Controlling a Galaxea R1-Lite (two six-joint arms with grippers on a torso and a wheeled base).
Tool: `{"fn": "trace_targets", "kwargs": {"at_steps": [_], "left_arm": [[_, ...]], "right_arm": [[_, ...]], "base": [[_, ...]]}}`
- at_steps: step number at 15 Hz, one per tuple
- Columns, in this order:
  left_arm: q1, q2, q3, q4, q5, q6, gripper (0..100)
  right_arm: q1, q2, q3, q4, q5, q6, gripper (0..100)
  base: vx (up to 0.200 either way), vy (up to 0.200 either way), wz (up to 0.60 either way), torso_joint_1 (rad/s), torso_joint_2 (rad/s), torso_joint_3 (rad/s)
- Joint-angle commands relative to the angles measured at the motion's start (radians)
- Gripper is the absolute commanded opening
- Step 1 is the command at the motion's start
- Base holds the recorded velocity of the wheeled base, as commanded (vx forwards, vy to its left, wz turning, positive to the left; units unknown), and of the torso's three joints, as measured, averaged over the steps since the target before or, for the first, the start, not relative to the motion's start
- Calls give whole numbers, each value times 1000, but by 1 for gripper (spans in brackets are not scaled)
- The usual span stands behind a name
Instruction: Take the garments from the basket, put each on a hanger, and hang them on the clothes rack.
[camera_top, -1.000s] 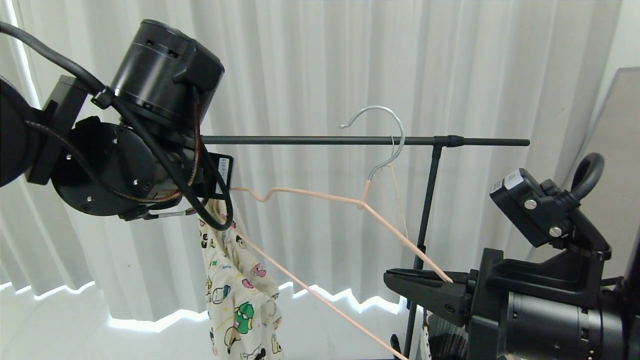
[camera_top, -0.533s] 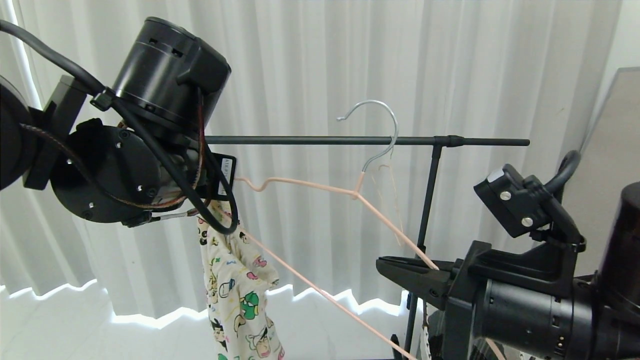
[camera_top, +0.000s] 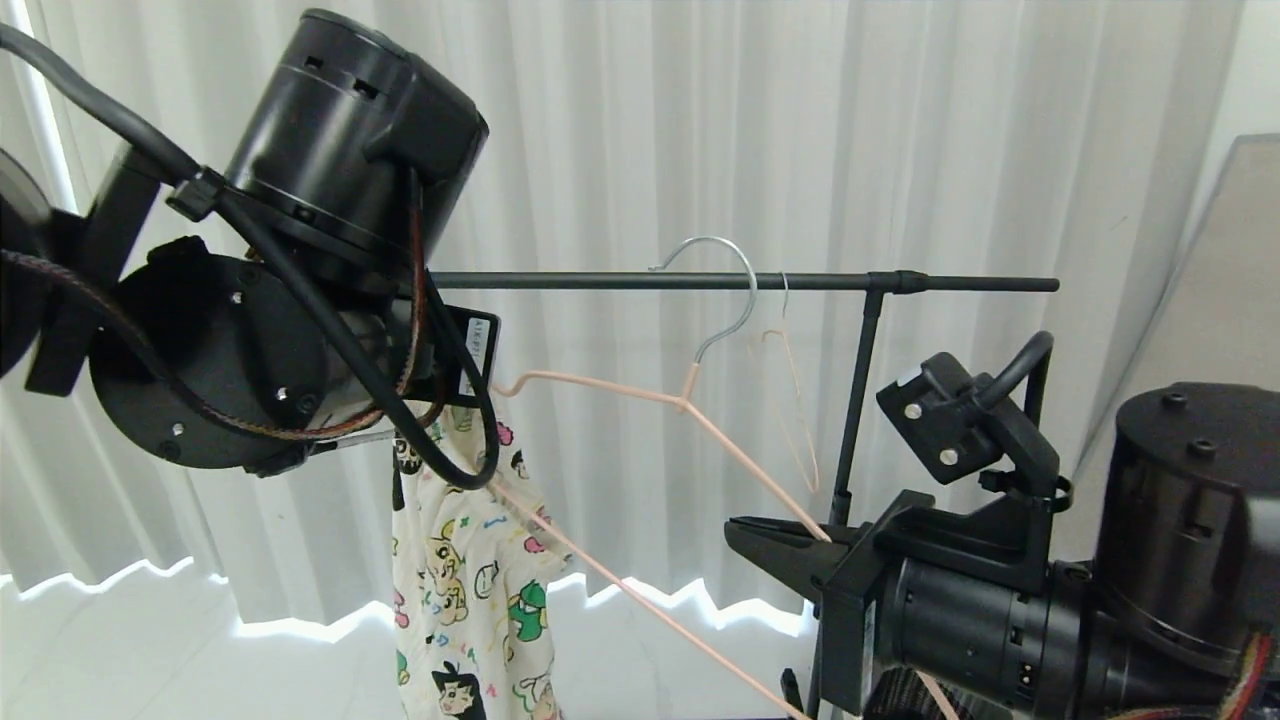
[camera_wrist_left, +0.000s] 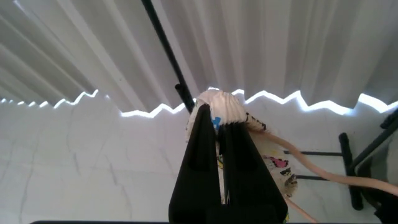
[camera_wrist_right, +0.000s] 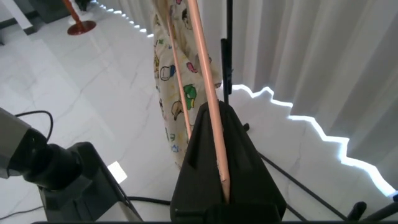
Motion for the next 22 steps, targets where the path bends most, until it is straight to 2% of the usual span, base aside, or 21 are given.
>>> {"fn": "trace_targets", "kwargs": {"at_steps": [1,7,9,12,22], "left_arm": [[-54,-27,-19,0,0,-1,0],[-244,-25,-40,-2,-1,-85,0],[-285,-4,-86,-2,-3,-126,0],[-331,24,-138,-2,-3,-140,0],[-357,24,-63,0,-1,-145,0]], "right_arm": [[0,15,1,0,0,0,0],[14,75,-10,-74,0,0,0],[19,82,-16,-74,0,0,0],[20,99,-35,-75,0,0,0],[19,104,-35,-77,-45,19,0]], "base": [[0,0,0,0,0,0],[0,0,0,0,0,0],[0,0,0,0,0,0],[0,0,0,0,0,0],[0,0,0,0,0,0]]}}
